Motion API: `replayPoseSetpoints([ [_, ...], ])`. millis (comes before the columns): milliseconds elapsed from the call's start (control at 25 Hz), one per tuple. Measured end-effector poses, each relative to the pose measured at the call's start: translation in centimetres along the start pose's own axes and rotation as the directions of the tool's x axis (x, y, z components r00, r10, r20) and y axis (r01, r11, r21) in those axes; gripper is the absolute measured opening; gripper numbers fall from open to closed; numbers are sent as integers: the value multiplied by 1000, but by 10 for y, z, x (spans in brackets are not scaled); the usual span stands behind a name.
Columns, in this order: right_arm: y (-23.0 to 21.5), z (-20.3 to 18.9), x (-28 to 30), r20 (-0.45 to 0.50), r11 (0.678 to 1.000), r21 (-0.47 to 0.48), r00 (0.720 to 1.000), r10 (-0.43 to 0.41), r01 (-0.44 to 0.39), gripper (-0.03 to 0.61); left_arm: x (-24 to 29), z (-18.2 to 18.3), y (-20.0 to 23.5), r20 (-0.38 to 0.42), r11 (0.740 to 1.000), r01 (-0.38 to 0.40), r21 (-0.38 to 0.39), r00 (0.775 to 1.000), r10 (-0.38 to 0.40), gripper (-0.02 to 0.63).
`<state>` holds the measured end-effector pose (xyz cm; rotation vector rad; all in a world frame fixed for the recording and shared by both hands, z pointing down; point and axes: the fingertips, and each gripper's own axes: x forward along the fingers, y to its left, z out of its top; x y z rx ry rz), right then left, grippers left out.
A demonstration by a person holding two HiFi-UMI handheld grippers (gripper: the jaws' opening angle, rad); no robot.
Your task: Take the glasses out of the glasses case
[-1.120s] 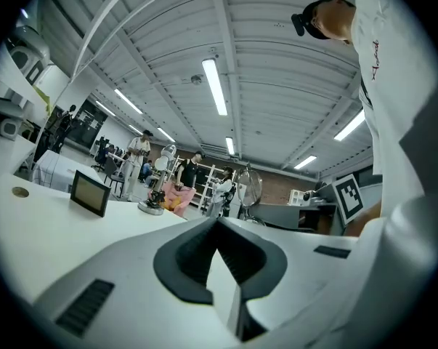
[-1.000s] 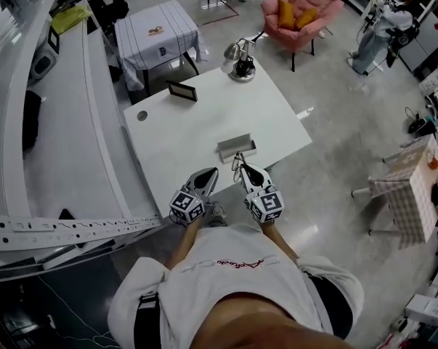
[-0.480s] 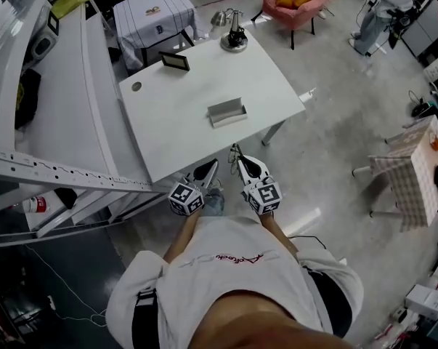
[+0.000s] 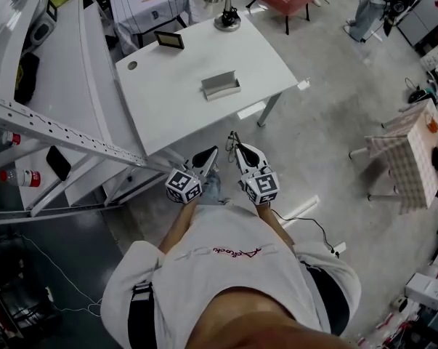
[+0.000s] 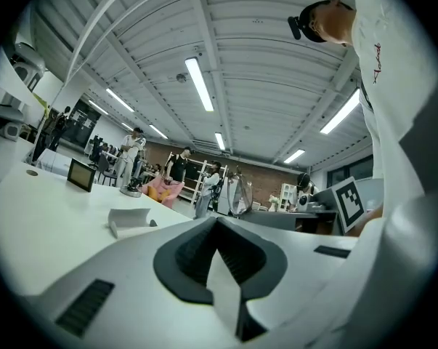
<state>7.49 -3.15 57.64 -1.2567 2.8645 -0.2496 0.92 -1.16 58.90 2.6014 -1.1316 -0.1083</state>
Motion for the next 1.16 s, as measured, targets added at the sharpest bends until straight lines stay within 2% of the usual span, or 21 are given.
replayPoseSetpoints([
  [280,14,-3,-20,-1,999,-35,1000,-7,7,20,-19,-10,-13,13,1000,-5,-2,1000,5,-9],
  [560,21,4,-25,6,998,-67,1000,3,-3,21,-23,-2,-21,37,1000,-1,12,999,1,-9],
  [1160,32,5,-31,11,996,-87,1000,4,-3,21,-33,-4,-29,48,1000,11,24,999,-12,-9],
])
